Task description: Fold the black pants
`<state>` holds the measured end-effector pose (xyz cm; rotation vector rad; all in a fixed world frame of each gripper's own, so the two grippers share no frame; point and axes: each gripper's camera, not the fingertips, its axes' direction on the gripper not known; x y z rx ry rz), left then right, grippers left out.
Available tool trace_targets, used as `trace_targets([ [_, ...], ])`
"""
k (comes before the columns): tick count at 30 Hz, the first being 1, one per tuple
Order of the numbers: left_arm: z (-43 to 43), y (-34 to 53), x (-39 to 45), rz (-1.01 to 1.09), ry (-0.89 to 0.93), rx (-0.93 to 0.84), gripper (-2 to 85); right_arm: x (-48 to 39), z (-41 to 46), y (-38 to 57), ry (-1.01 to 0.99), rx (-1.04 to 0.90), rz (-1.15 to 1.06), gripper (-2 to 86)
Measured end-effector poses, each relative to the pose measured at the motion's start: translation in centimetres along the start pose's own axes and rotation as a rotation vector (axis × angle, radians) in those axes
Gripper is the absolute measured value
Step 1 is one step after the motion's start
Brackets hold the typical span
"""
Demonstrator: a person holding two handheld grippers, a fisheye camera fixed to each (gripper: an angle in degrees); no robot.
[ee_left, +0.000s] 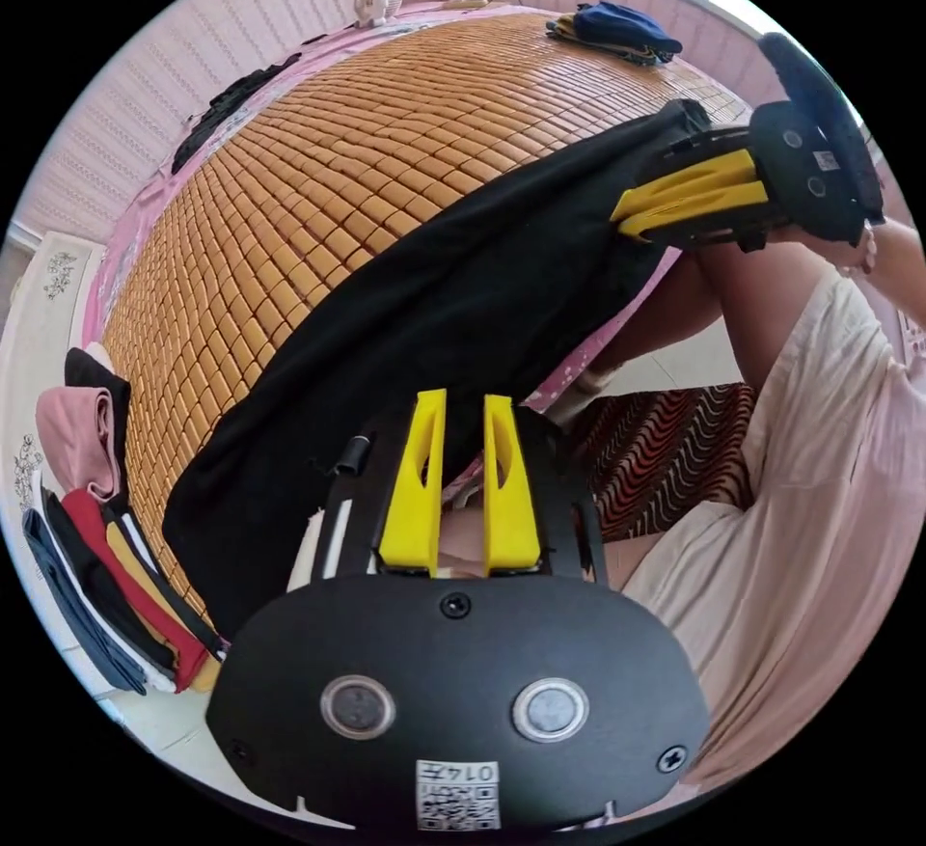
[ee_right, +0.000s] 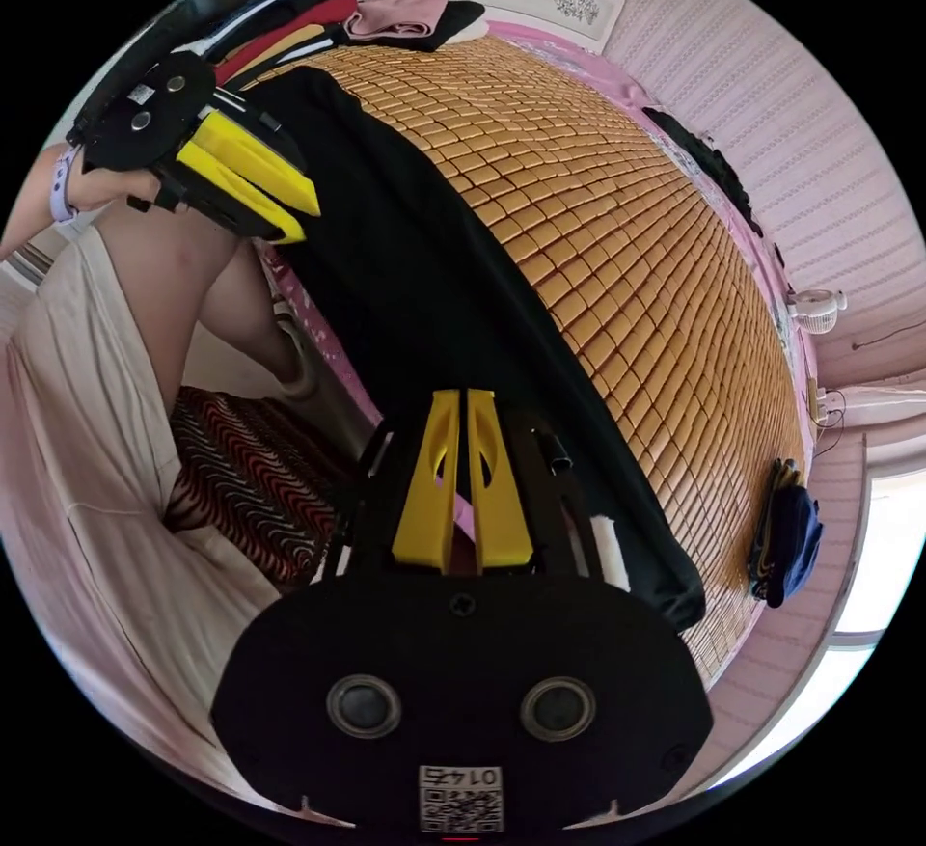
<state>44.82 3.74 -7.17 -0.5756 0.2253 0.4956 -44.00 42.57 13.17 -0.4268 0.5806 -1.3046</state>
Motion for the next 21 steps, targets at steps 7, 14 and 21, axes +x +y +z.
trace_targets([
  [7, -6.2, 1.7, 1.7, 0.082, -0.077, 0.186, 0.1, 1.8, -7.4, 4.4, 0.005, 0.129, 0.014, -0.8],
  [14, -2.9, 2.4, 4.2, 0.082, 0.027, 0.066, -0.9, 2.5, -1.8, 8.3, -0.105, -0.058, 0.062, -0.9],
  [21, -3.3, 2.6, 3.3, 0.032, 0.09, 0.059, 0.0, 11.0, -4.5, 17.6, -0.116, 0.062, 0.428, 1.2],
])
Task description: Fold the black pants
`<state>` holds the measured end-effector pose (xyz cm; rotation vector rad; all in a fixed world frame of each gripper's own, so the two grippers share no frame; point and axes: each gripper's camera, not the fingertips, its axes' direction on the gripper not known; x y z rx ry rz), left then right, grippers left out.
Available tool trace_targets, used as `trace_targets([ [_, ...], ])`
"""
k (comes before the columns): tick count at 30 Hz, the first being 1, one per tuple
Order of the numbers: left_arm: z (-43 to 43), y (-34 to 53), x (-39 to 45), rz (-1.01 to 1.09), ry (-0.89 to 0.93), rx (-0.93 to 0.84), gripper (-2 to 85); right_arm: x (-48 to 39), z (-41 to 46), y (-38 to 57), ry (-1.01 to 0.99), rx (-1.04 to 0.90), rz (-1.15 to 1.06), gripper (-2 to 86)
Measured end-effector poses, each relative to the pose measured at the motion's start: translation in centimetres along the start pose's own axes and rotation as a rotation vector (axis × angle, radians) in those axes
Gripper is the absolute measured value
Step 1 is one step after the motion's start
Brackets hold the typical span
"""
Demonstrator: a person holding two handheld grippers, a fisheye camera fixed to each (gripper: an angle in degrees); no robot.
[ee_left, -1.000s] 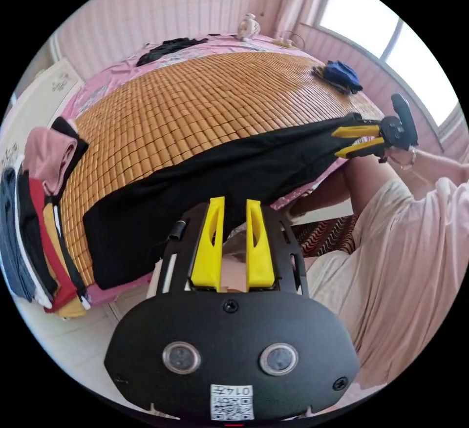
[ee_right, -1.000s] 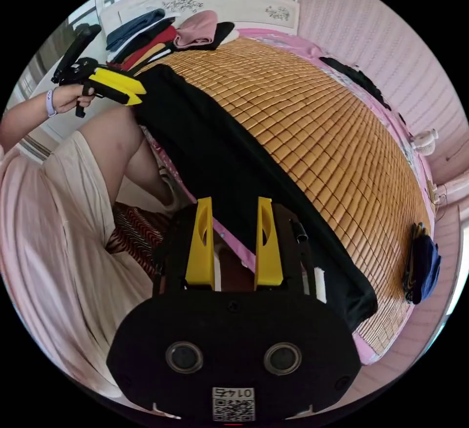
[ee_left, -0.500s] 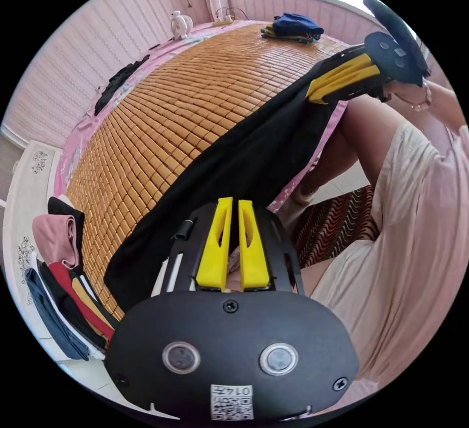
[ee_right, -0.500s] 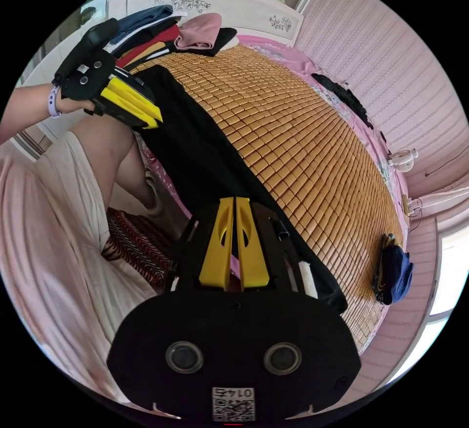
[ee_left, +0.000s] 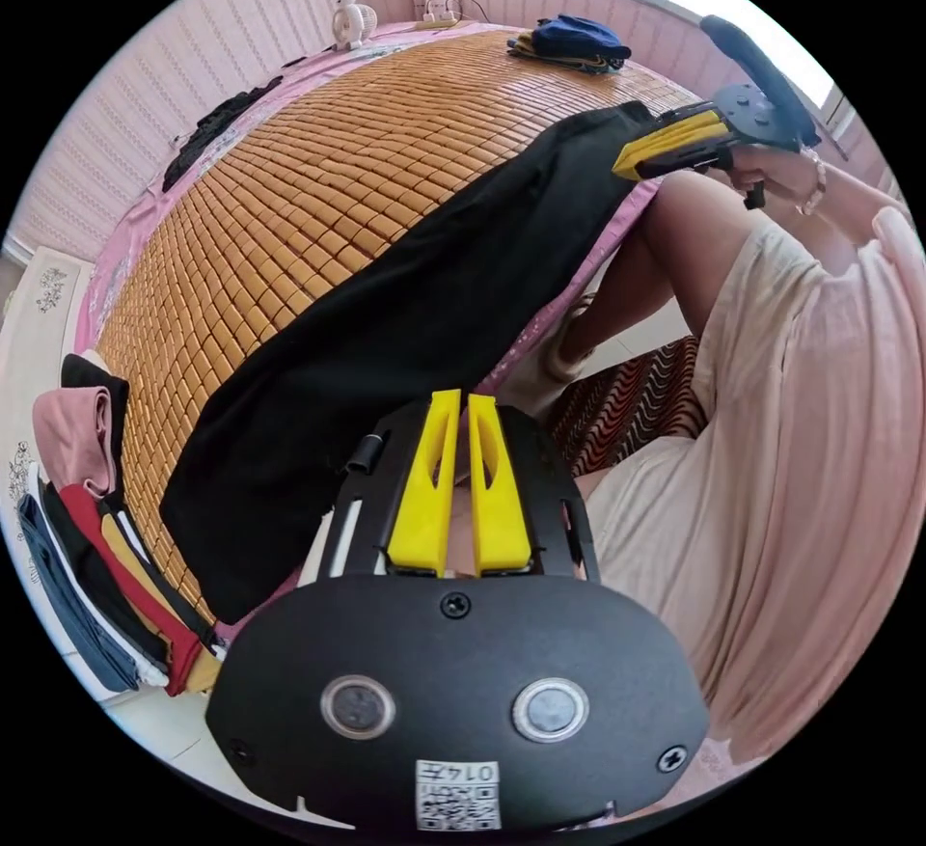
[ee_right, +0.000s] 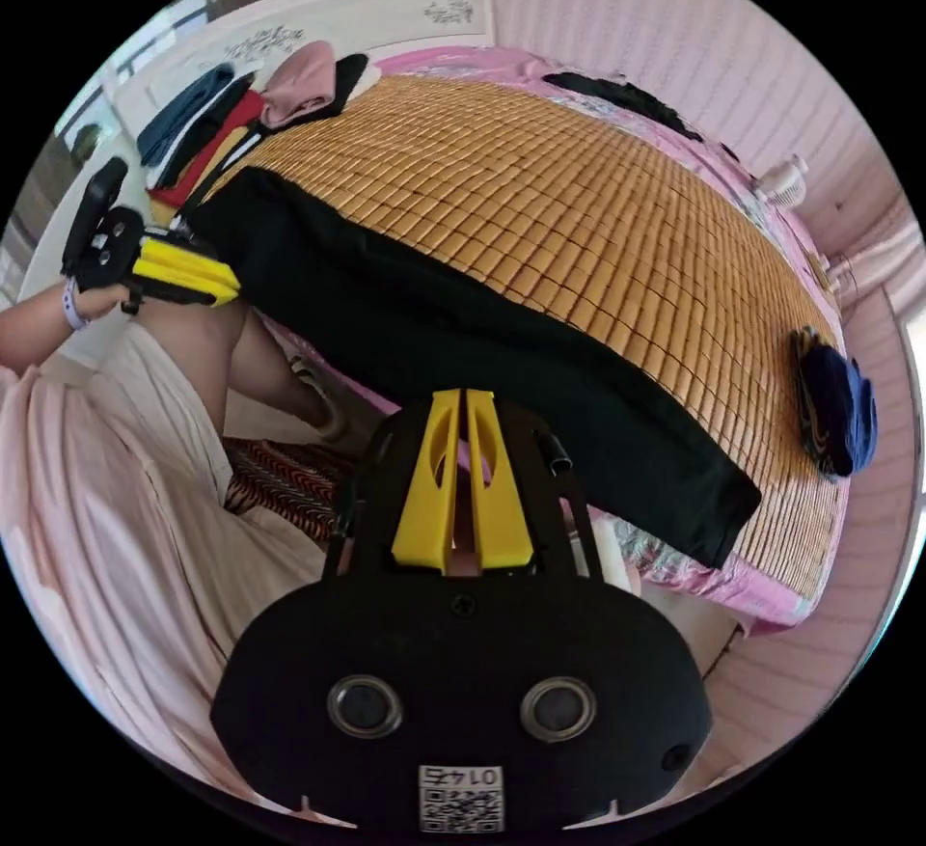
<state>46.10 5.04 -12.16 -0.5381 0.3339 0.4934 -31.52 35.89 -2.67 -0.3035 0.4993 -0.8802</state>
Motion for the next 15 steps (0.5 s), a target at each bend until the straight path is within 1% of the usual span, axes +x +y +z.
trace_targets([
  [2, -0.9, 0.6, -0.4, -0.019, 0.002, 0.053, 0.4, 7.0, -0.9, 3.4, 0.071, 0.043, 0.246, 5.6],
  [3, -1.5, 0.9, -0.7, -0.032, 0.003, 0.081, 0.7, 8.8, -1.0, 4.4, 0.094, 0.049, 0.313, 6.4],
  [5, -1.9, 1.2, -1.3, -0.065, 0.004, 0.094, 1.2, 15.8, -1.1, 8.9, 0.19, 0.074, 0.593, 10.2],
  [6, -1.8, 1.3, -1.8, -0.087, 0.006, 0.096, 1.6, 17.4, -1.0, 10.1, 0.205, 0.08, 0.658, 11.1],
  [8, -1.4, 1.2, -2.4, -0.114, 0.02, 0.1, 2.4, 23.3, 0.0, 14.5, 0.18, 0.092, 0.893, 14.2],
  [11, 0.0, 0.2, -3.4, -0.147, 0.062, 0.095, 4.2, 28.4, 2.0, 18.5, 0.057, 0.096, 1.08, 14.3],
  [13, 0.8, -0.8, -3.8, -0.146, 0.076, 0.094, 5.0, 30.0, 2.6, 19.9, 0.024, 0.092, 1.112, 12.9],
  [15, 2.1, -2.6, -4.7, -0.154, 0.089, 0.083, 5.2, 30.8, 2.4, 20.5, 0.01, 0.075, 1.078, 10.6],
])
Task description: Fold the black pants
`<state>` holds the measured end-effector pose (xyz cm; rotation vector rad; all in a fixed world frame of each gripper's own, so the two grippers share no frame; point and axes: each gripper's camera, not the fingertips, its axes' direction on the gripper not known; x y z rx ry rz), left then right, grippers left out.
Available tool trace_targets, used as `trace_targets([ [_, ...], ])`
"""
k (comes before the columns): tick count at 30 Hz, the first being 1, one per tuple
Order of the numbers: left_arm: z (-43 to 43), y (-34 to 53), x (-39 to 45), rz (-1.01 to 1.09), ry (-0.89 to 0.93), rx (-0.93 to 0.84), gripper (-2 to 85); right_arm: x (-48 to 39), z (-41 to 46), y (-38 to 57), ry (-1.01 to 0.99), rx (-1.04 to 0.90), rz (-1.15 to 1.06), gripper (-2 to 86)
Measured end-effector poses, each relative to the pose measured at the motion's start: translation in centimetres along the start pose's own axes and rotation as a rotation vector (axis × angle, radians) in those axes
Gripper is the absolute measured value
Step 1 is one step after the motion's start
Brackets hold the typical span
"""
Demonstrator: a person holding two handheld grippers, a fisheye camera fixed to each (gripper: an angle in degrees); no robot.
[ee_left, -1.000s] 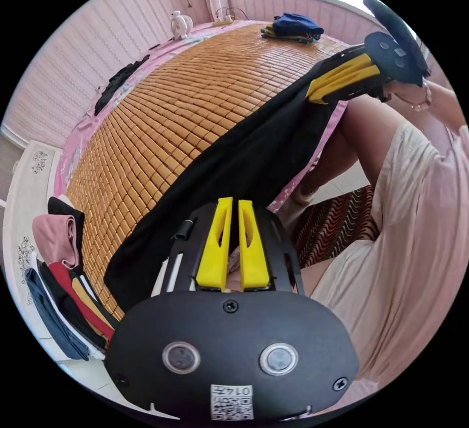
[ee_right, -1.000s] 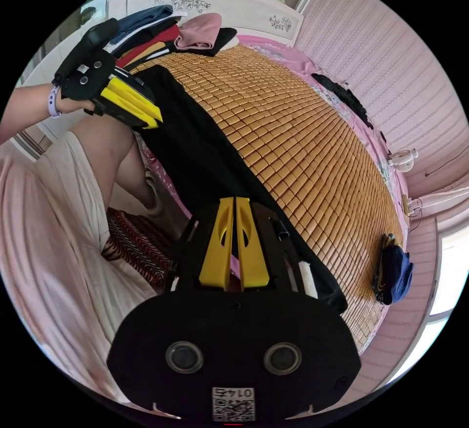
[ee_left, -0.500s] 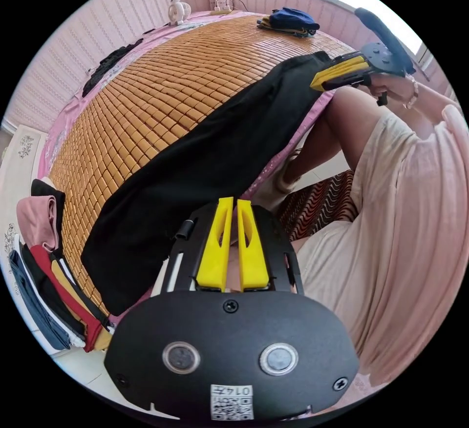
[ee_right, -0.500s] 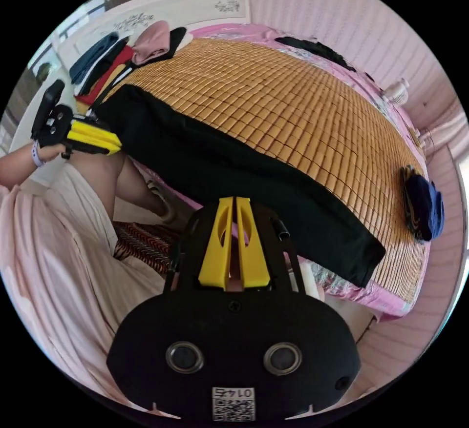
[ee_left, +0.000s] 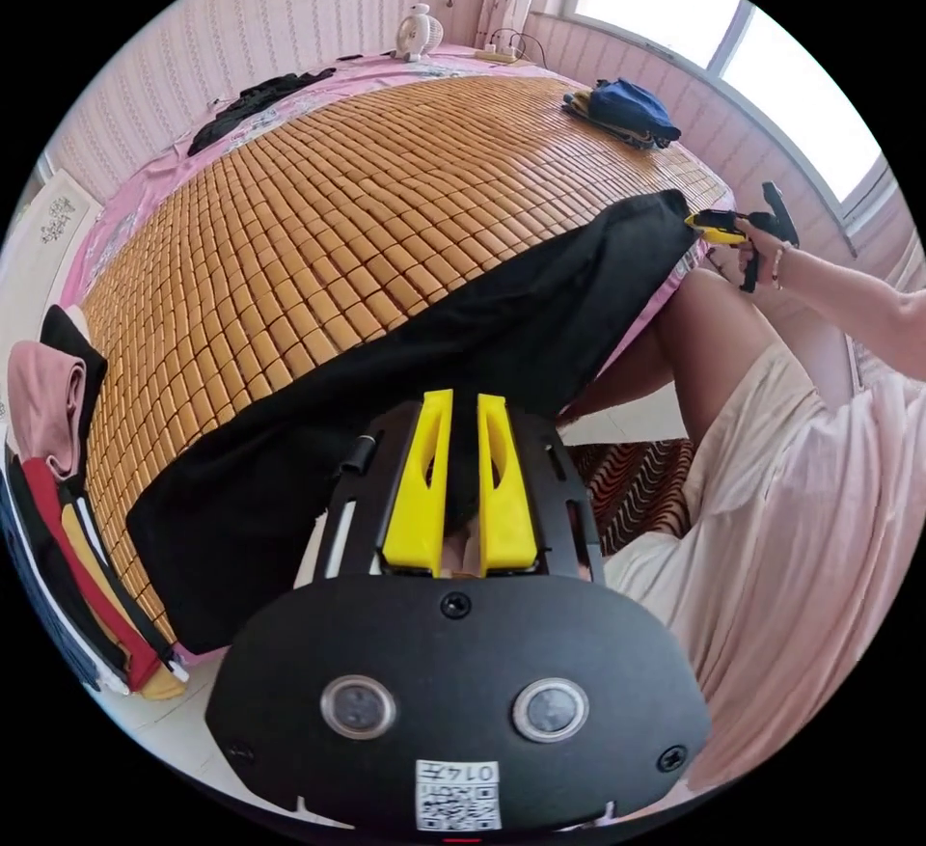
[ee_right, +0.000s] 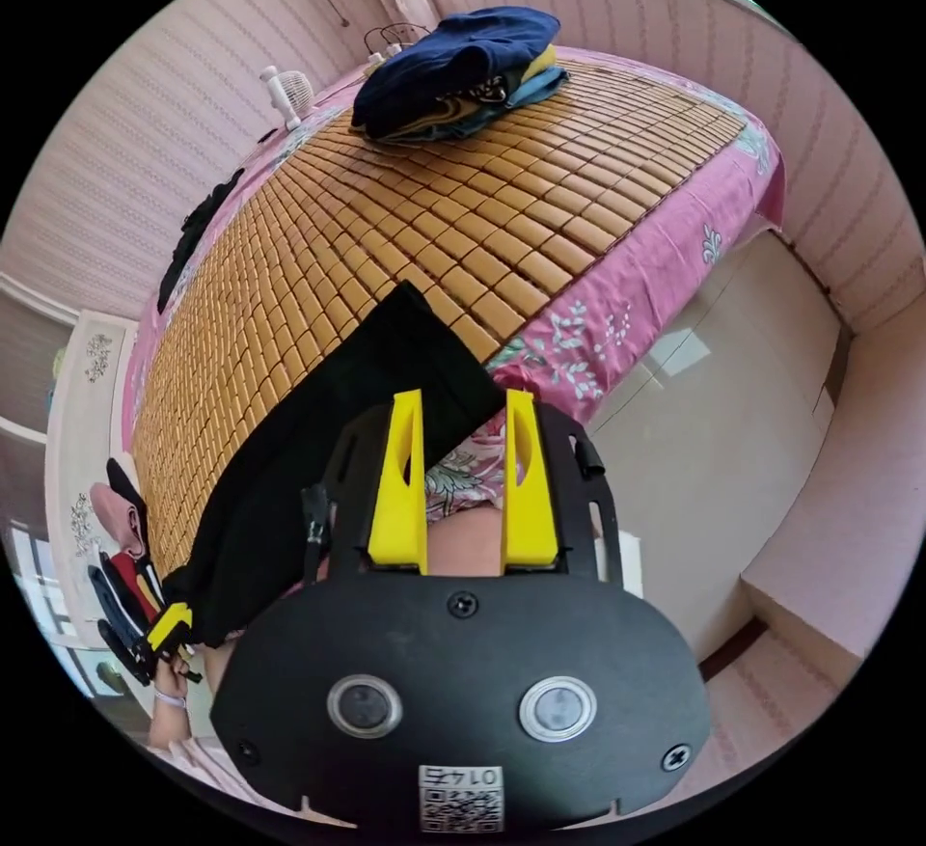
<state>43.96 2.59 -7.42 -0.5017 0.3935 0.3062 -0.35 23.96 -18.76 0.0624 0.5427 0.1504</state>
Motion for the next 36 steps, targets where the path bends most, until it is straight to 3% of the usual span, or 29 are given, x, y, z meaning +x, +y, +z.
trace_targets([
  [5, 3.4, -3.6, -2.0, -0.064, -0.04, -0.12, 2.8, 0.9, -1.1, -0.7, -0.091, 0.005, -0.183, 5.0],
  [13, 3.9, -2.4, -6.7, -0.209, 0.022, -0.133, 0.1, 3.4, -1.6, -1.0, -0.093, 0.074, -0.217, 3.8],
  [16, 2.6, 0.2, -7.6, -0.228, 0.091, -0.064, 1.9, 3.7, -1.3, -1.4, -0.077, 0.128, -0.202, 3.9],
  [21, -3.0, 8.8, -10.0, -0.285, 0.056, 0.138, 5.4, 4.9, -2.1, -3.8, -0.011, 0.265, -0.122, 5.2],
  [24, -5.3, 14.9, -12.4, -0.365, 0.002, 0.176, 7.1, 4.7, -1.0, -5.0, 0.14, 0.23, -0.06, 7.0],
  [28, -6.9, 21.8, -15.3, -0.472, -0.078, 0.163, 9.1, -3.0, 0.2, -3.7, 0.245, 0.289, -0.188, 10.1],
  [36, -7.7, 30.3, -20.0, -0.484, -0.137, 0.232, 14.0, -40.0, 12.3, 9.4, -0.283, -0.027, -1.099, 11.1],
])
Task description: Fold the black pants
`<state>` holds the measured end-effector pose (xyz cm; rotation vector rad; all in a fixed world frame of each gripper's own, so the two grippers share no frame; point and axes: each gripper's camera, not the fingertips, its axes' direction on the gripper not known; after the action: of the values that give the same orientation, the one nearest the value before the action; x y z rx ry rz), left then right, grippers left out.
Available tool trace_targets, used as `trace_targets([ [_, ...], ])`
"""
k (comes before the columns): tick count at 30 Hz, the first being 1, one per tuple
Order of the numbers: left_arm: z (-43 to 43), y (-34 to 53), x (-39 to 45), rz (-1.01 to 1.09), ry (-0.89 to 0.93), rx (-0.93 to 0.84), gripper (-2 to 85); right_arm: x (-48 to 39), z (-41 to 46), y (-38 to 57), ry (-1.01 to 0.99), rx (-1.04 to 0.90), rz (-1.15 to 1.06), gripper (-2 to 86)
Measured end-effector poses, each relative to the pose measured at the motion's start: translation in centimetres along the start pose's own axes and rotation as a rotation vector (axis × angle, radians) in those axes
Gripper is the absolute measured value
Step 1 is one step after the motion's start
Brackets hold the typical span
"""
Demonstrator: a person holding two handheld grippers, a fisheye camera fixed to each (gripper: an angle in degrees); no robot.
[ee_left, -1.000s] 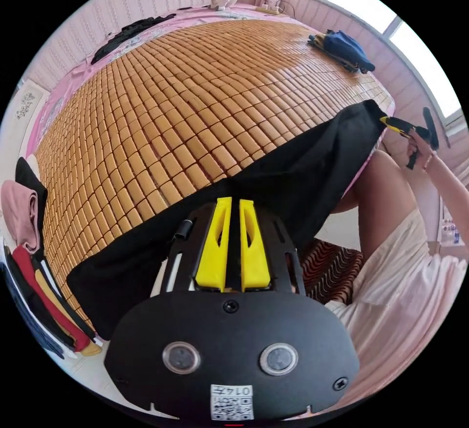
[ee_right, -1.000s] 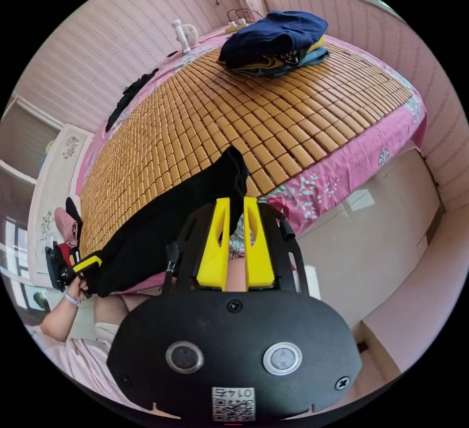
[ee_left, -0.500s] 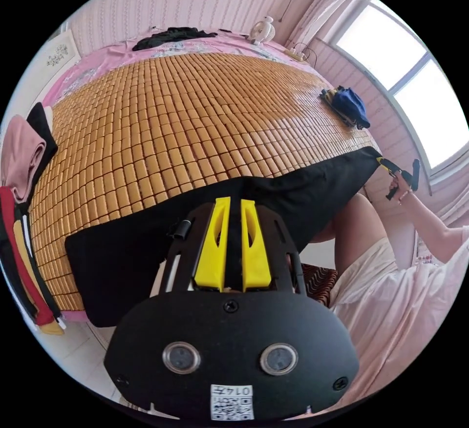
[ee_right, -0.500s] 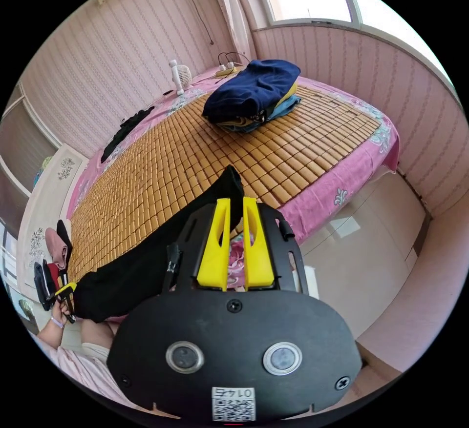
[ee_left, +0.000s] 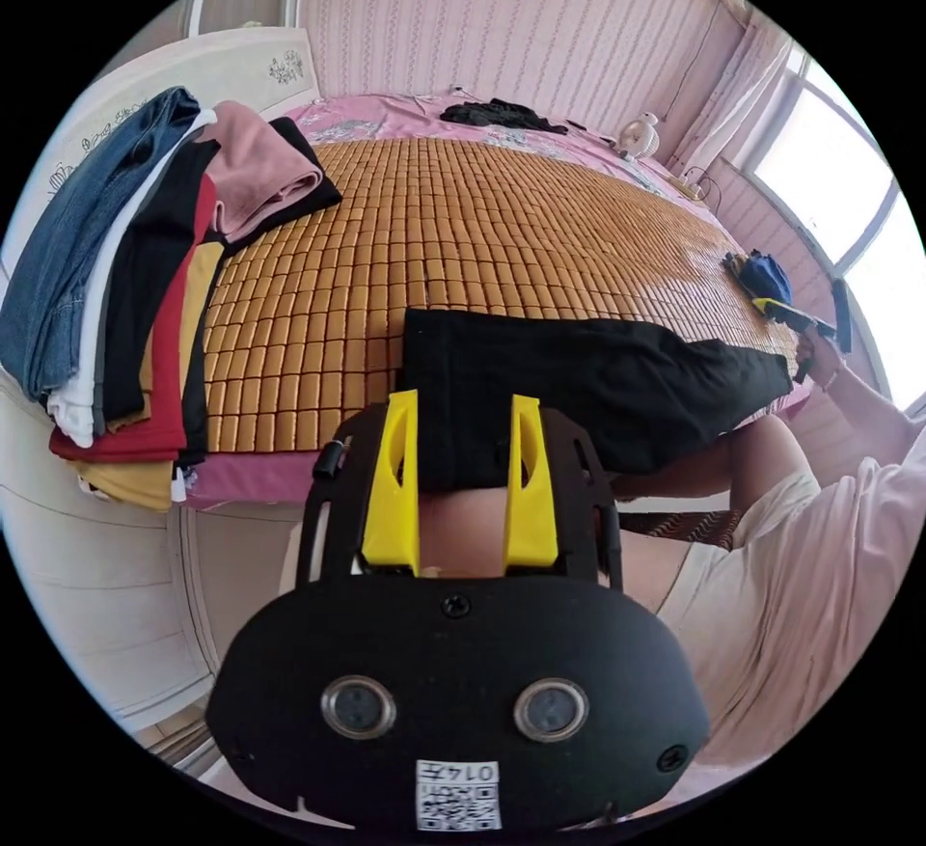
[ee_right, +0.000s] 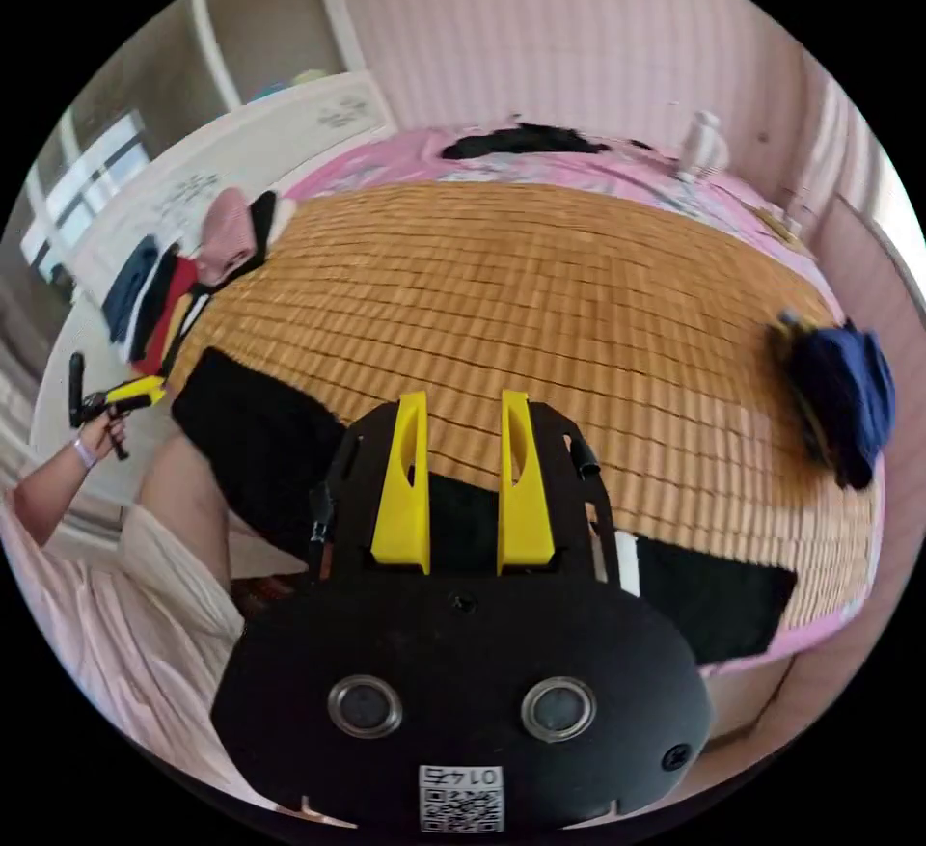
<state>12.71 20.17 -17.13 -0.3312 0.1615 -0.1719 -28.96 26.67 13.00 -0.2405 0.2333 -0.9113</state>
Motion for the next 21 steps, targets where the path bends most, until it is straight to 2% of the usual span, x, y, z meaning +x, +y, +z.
trace_targets([
  [2, -0.1, 0.6, -0.9, 0.027, 0.013, 0.029, 15.2, -11.3, 7.2, -5.9, -0.149, -0.075, -0.283, 11.5],
  [5, -0.1, 1.9, -2.5, 0.042, 0.047, 0.061, 16.3, -23.3, 15.0, -10.8, -0.21, -0.154, -0.541, 11.9],
  [8, 0.2, 3.2, -4.3, 0.034, 0.074, 0.063, 16.9, -30.8, 21.9, -14.7, -0.218, -0.232, -0.629, 12.3],
  [15, 1.3, 4.6, -8.7, -0.014, 0.13, 0.111, 17.5, -37.2, 32.9, -19.0, -0.164, -0.405, -0.68, 9.6],
  [17, 1.8, 4.5, -9.5, 0.004, 0.147, 0.123, 17.8, -37.9, 33.3, -19.9, -0.212, -0.412, -0.73, 2.3],
  [21, 3.1, 3.8, -10.8, 0.103, 0.187, 0.12, 19.6, -39.1, 32.7, -21.4, -0.491, -0.531, -0.871, 0.5],
])
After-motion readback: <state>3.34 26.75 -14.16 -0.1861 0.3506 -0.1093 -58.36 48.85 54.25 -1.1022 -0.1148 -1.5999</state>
